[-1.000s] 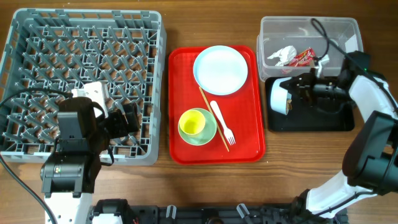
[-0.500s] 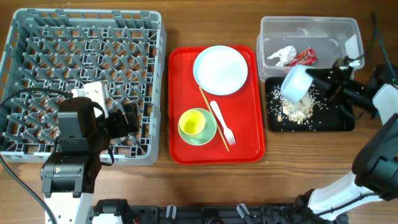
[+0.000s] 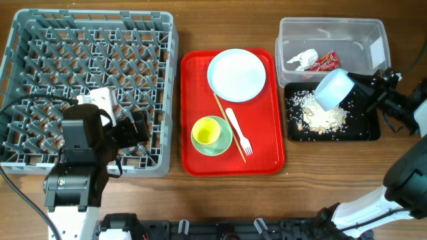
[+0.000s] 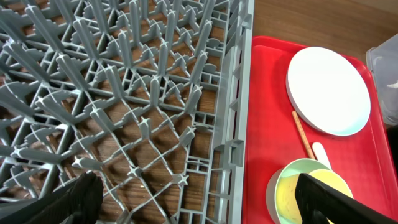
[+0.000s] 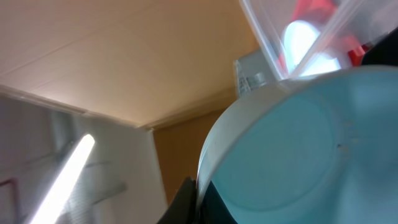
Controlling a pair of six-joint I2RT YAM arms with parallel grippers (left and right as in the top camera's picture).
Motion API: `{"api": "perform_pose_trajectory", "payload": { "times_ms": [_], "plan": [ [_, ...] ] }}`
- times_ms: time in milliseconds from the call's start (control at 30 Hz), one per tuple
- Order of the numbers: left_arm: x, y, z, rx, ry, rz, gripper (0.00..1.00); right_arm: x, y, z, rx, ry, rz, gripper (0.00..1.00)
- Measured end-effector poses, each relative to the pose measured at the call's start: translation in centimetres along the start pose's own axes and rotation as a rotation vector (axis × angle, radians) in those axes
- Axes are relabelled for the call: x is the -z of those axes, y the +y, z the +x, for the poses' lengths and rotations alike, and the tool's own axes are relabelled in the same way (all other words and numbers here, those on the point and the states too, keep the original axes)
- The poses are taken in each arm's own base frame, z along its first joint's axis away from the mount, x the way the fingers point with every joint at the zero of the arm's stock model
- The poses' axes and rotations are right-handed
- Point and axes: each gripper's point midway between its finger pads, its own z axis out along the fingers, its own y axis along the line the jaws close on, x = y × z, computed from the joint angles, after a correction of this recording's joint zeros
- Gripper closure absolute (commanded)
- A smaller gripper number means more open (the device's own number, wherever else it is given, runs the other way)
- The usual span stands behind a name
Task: Sort waste into correct bins and load items into the dishwasher rack
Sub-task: 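Tip the light-blue bowl over the black tray to dump the rice, then set the empty light-blue bowl onto the white plate on the tray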
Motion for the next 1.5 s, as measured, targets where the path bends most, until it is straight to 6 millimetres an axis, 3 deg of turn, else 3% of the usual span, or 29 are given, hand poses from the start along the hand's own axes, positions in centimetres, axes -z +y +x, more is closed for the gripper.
{"api": "perform_pose_trajectory", "payload": {
  "times_ms": [100, 200, 267, 367, 567, 733, 833, 1100, 1200, 1233, 1300, 1400, 1500],
  "plan": [
    [0.0, 0.0, 0.0, 0.0, 0.0, 0.0, 0.0, -0.1, -4.1, -0.3, 0.006, -0.06, 0.225, 0.96],
    [0.0, 0.0, 0.0, 0.0, 0.0, 0.0, 0.0, -0.9, -5.7, 0.6, 0.147, -0.011, 0.312, 0.96],
    [0.0, 0.0, 0.0, 0.0, 0.0, 0.0, 0.0, -2.0, -5.1, 2.5, 0.285, 0.075, 0.261, 0.96],
    [0.0, 0.0, 0.0, 0.0, 0.0, 0.0, 0.0, -2.5, -4.8, 3.1, 0.389, 0.102, 0.256, 0.96],
    [0.0, 0.0, 0.0, 0.0, 0.0, 0.0, 0.0, -2.0, -6.0, 4.3, 0.5, 0.108, 0.495, 0.96],
    [0.0, 0.0, 0.0, 0.0, 0.0, 0.0, 0.0, -3.8, -3.3, 7.7, 0.711, 0.129, 0.607, 0.96],
    [0.0, 0.0, 0.0, 0.0, 0.001, 0.0, 0.0, -7.8, -1.2, 10.9, 0.972, 0.15, 0.704, 0.96],
    [0.0, 0.0, 0.1, 0.0, 0.002, -0.001, 0.0, -20.8, -0.5, 17.1, 1.452, 0.125, 0.715, 0.96],
    [0.0, 0.0, 0.1, 0.0, 0.002, -0.001, 0.0, -23.9, -2.2, 17.2, 1.515, 0.104, 0.744, 0.96],
    [0.0, 0.0, 0.1, 0.0, 0.002, -0.001, 0.0, -25.2, -4.6, 16.9, 1.51, 0.146, 0.78, 0.96],
    [0.0, 0.0, 0.0, 0.0, 0.001, 0.0, 0.0, -26.7, -7.2, 15.5, 1.501, 0.154, 0.824, 0.96],
    [0.0, 0.0, 0.1, 0.0, 0.002, -0.001, 0.0, -27.1, -12.1, 13.5, 1.435, 0.207, 0.932, 0.96],
    [0.0, 0.0, 0.1, 0.0, 0.003, -0.001, 0.0, -27.2, -14.7, 12.8, 1.391, 0.249, 0.974, 0.96]
  ]
}}
